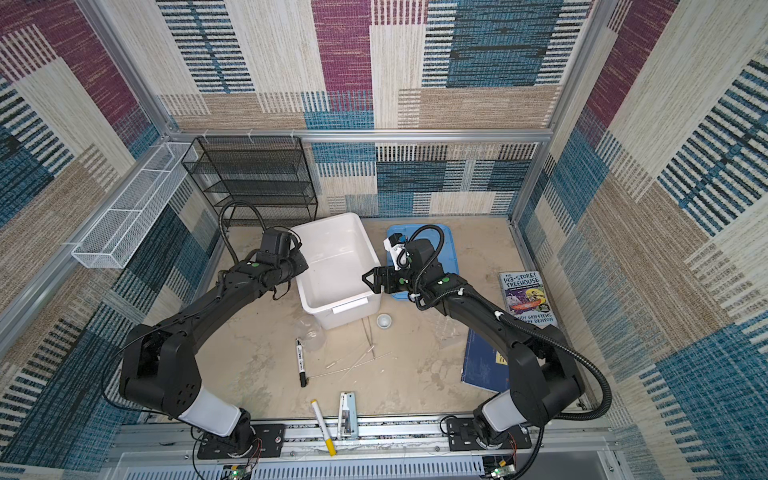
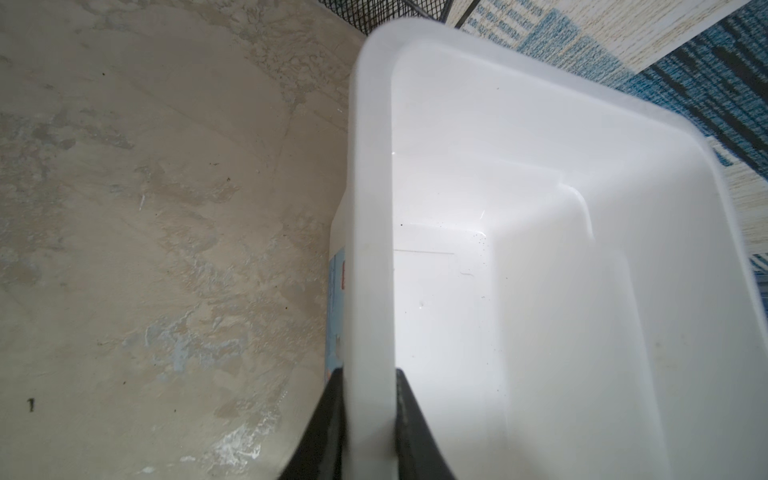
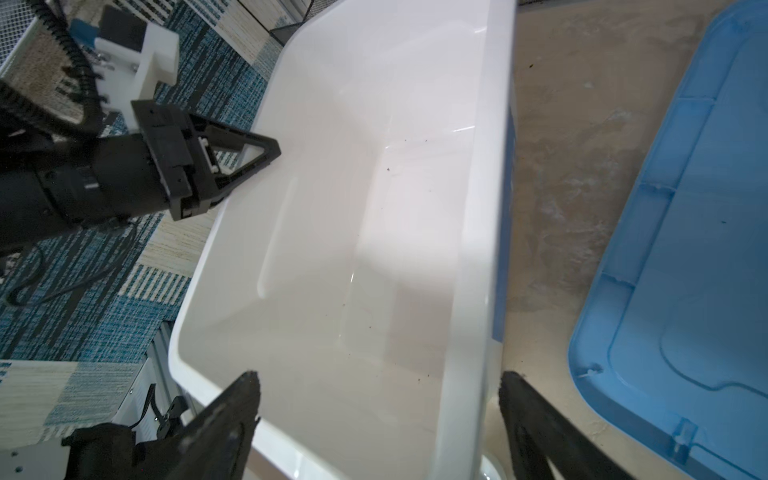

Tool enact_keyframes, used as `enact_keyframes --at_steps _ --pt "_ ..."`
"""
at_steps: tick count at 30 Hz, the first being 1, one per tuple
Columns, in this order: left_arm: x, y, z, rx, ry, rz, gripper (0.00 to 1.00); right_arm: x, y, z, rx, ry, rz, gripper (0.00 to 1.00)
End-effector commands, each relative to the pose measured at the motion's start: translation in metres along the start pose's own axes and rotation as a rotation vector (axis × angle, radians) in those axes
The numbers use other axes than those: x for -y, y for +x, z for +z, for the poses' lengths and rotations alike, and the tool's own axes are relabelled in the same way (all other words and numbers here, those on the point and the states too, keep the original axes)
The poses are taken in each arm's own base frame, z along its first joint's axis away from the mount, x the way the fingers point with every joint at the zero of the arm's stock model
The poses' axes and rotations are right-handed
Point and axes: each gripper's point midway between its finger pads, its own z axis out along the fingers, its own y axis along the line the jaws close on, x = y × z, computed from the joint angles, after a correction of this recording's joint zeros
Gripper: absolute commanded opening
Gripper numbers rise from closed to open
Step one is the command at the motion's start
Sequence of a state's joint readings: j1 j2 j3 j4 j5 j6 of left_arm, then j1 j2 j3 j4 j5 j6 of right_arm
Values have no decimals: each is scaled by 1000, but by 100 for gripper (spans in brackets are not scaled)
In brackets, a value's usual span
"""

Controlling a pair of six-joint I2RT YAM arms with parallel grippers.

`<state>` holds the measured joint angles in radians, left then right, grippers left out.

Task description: Organize the chemistry lab equipment

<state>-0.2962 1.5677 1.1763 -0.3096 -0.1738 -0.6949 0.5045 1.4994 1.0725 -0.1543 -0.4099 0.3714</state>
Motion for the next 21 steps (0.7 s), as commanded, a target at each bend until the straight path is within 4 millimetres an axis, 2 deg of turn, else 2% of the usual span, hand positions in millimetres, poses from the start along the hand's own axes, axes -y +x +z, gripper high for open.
enact_keyframes --at_steps 1,8,14,17,21 --pt "0 -1 -3 26 27 -50 25 -2 -15 7 34 -4 16 90" --pt "5 -3 -9 35 62 -42 52 5 -24 17 39 26 17 89" --pt "-8 -14 3 17 4 56 62 10 -39 34 33 45 -18 87" --pt "-14 -27 8 29 -62 122 62 16 -52 30 52 114 -23 91" --pt "-17 -35 20 15 -83 121 50 19 -59 15 69 178 -23 95"
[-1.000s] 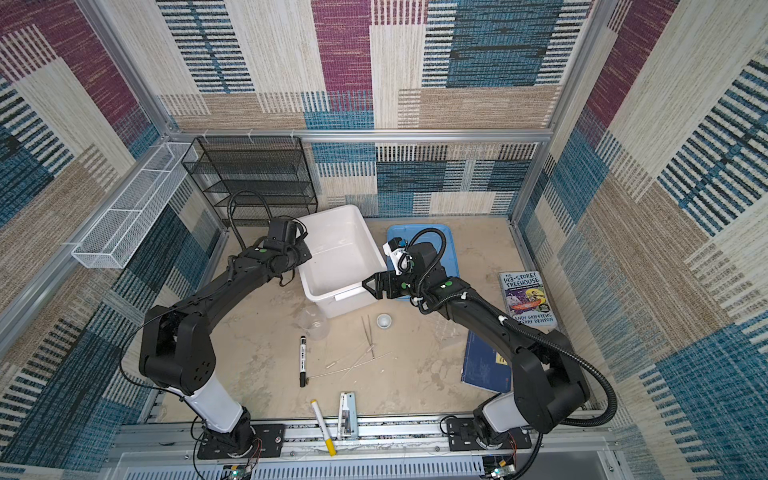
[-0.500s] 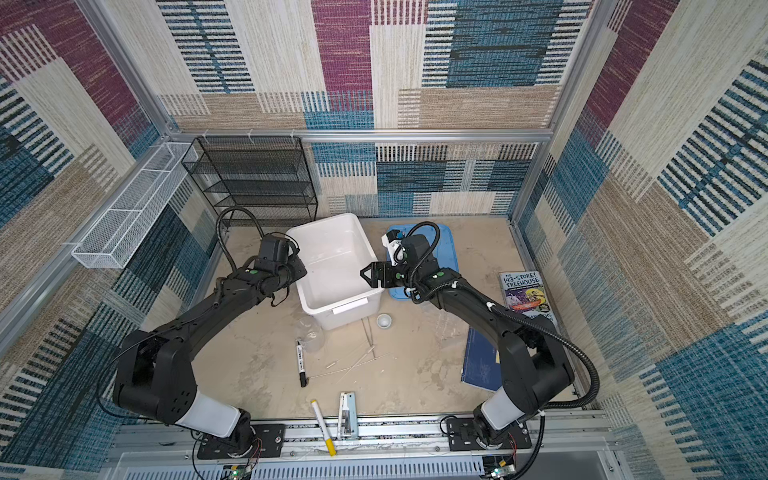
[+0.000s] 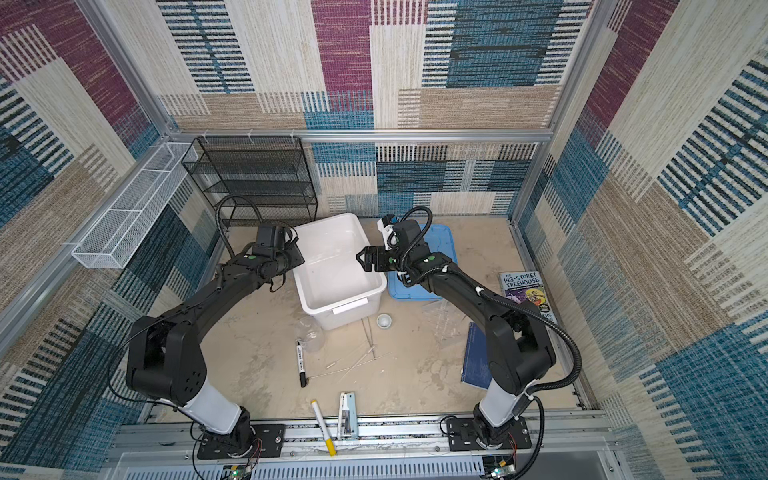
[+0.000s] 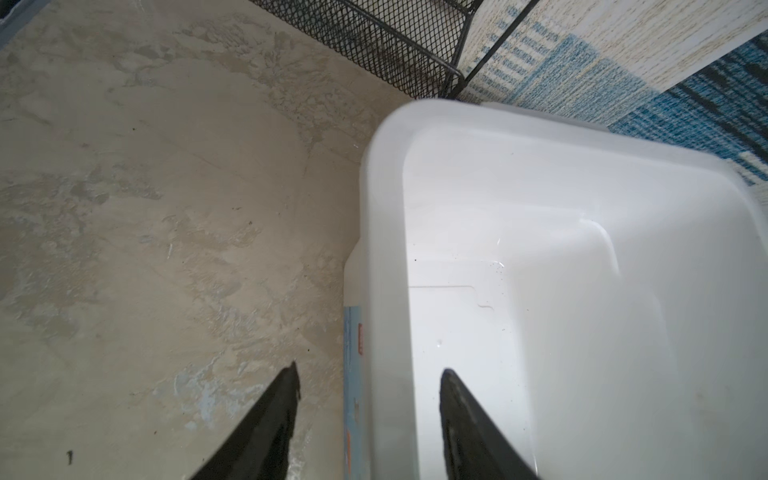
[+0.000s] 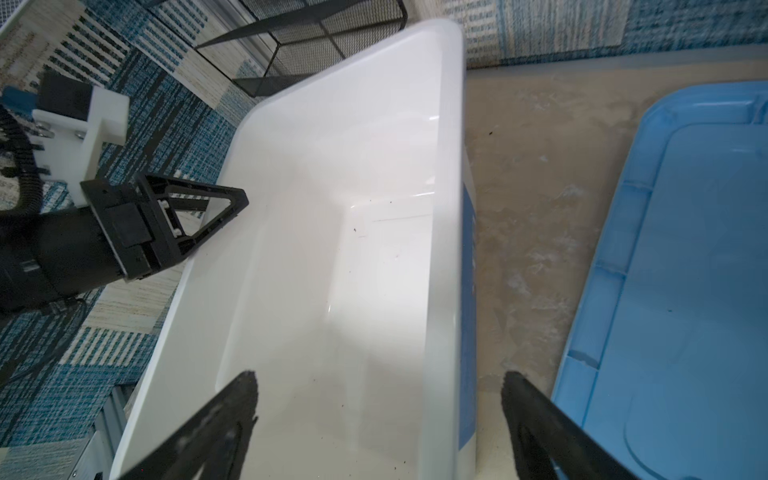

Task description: Organize the chemistry lab equipment

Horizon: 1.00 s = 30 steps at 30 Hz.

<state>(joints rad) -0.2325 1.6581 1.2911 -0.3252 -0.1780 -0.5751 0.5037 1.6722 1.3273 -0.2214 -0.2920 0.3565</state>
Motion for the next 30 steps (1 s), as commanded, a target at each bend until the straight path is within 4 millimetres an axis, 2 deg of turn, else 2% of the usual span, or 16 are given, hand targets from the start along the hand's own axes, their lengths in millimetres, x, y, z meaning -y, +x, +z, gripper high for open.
enact_keyframes --at_steps 1,4,8,11,13,16,19,23,27,30 --pt "-7 -3 4 -11 -41 44 47 10 -3 -15 11 86 -4 95" --pt "-8 -6 7 -10 -56 21 33 10 1 -31 13 107 1 95" --pt "-12 -6 10 -8 -76 -8 26 0 11 -56 17 71 3 95" --pt "-16 -8 12 -4 -80 -62 24 -22 25 -72 0 -56 -45 94" --pt "-19 -12 13 9 -81 -108 22 -41 43 -79 -30 -186 -88 94" --pt "-18 -16 15 15 -49 -182 19 -44 64 -81 -74 -230 -86 93" --pt "-17 -20 15 31 -35 -225 19 -38 74 -81 -83 -208 -76 92" --pt "-18 -26 15 61 -34 -292 16 -41 79 -79 -89 -237 -71 91" --pt "-25 -28 8 103 -42 -350 16 -55 83 -64 -98 -277 -71 91" --pt "-32 -23 3 127 -39 -399 16 -56 73 -51 -80 -275 -32 91"
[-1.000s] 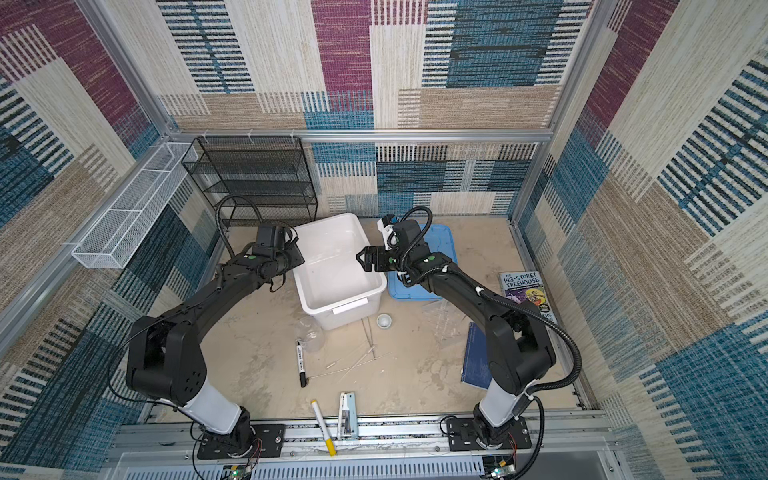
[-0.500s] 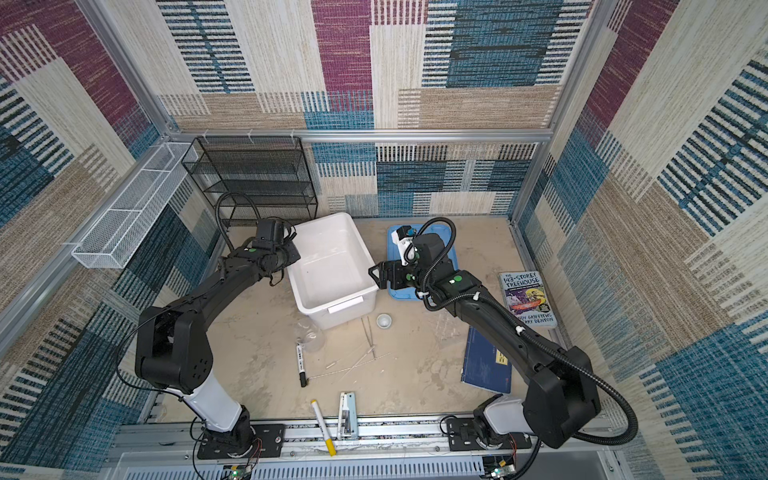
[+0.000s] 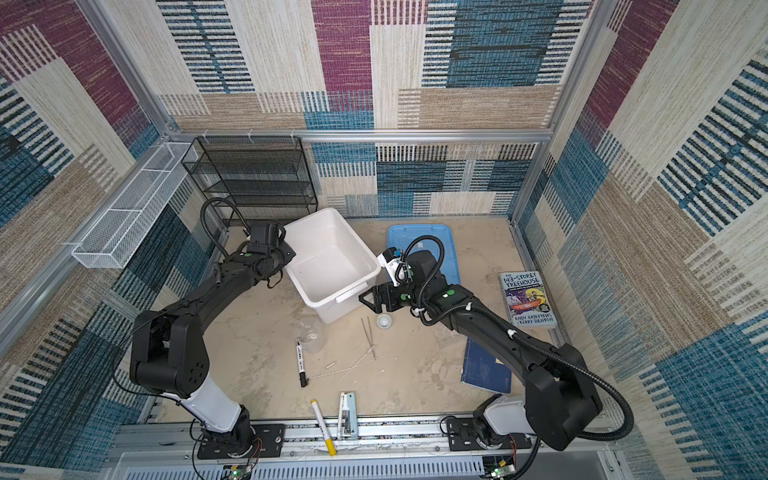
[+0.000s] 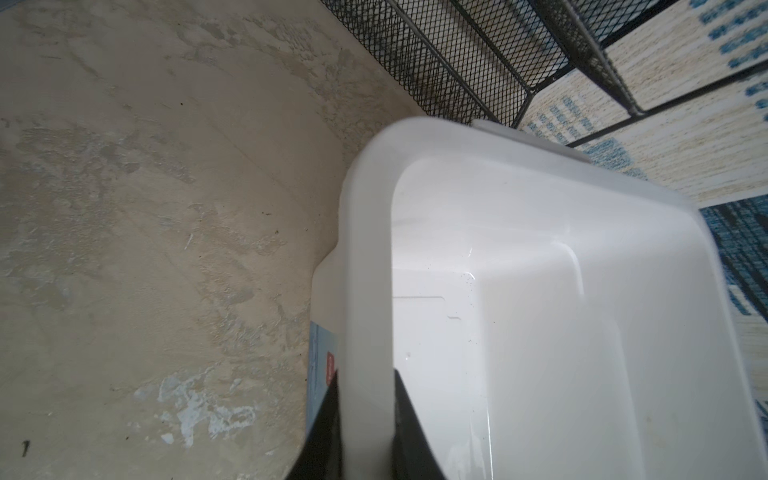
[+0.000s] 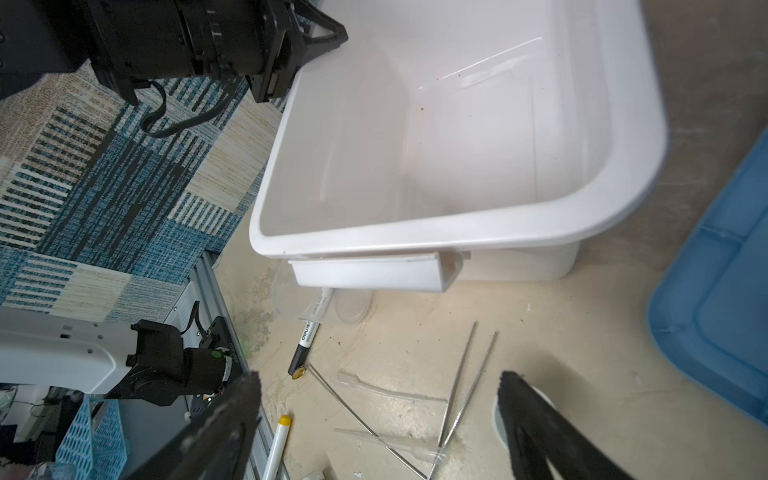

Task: Organize the chemistry lab equipment
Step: 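Lift and tilt the white bin with both grippers toward the robot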

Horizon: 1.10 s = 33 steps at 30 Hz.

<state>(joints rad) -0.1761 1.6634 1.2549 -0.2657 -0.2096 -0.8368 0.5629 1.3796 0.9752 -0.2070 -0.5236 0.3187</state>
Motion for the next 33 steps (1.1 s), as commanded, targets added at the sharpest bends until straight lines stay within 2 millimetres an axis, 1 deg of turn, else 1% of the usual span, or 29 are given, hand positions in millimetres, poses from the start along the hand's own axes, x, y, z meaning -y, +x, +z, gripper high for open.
enact_keyframes --at_steps 1,4,8,10,12,14,18,20,23,26,30,33 --pt "-2 -11 -8 75 20 -107 16 -7 -28 8 84 -39 15 91" --pt "-12 -7 -12 89 13 -130 15 0 -37 18 99 -22 35 91" --pt "-27 -6 -20 118 -13 -154 15 7 -43 29 101 -12 51 91" --pt "-29 -7 -26 134 -3 -160 16 8 -46 36 99 -23 62 91" --pt "-31 -6 -31 133 -4 -162 19 11 -50 41 102 -17 68 91" --pt "-31 -5 -37 131 8 -165 26 16 -56 47 103 7 78 91" --pt "-36 0 -44 124 22 -167 31 25 -64 60 90 29 99 91" --pt "-38 3 -47 120 26 -162 39 27 -68 68 82 25 108 90" --pt "-34 6 -52 103 60 -144 50 29 -75 77 84 20 100 90" --pt "-29 14 -56 66 100 -127 57 36 -86 86 84 47 82 90" --pt "-20 28 -65 18 150 -92 60 46 -100 99 78 72 82 90" --pt "-20 39 -70 -14 163 -81 60 55 -111 104 84 104 91 90"
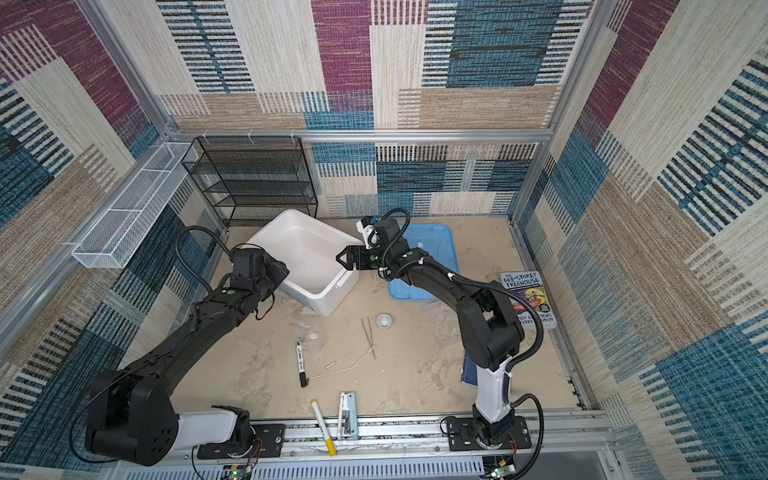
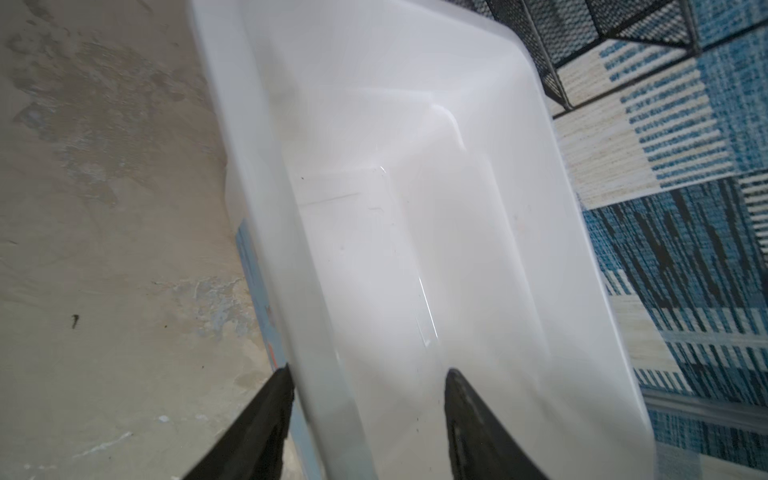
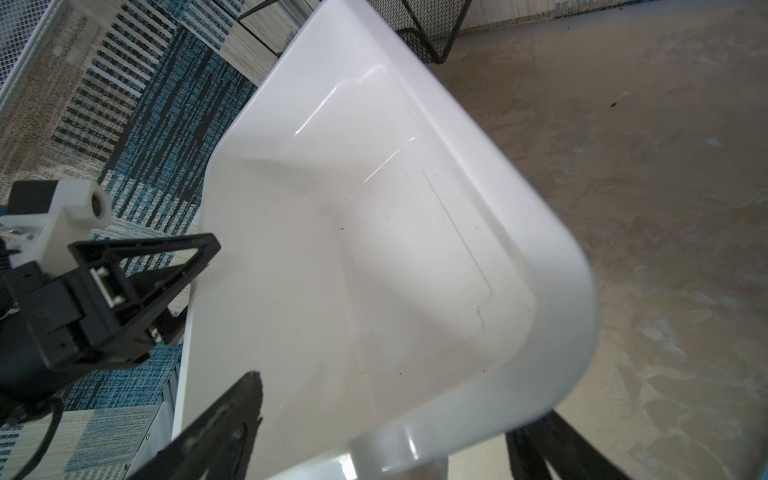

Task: Organize the chemistry lab equipment
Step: 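Lift and tilt the white bin with both grippers toward the robot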

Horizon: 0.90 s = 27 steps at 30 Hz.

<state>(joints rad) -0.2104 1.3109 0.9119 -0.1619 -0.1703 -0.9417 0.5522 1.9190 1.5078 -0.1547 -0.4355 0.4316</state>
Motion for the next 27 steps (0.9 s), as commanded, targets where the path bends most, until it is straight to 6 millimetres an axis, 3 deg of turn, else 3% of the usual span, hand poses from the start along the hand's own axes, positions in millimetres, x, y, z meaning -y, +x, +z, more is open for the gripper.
enact_keyframes --at_steps 1,10,20,27 --pt "4 11 -6 -51 39 14 60 7 -11 4 12 33 -1 90" --pt "32 49 -21 -130 126 19 60 14 -30 25 7 46 -5 90" --pt "71 99 -27 -210 198 51 59 38 -46 20 27 114 2 92" --pt "105 122 -28 -252 254 69 59 36 -48 23 18 85 -21 92"
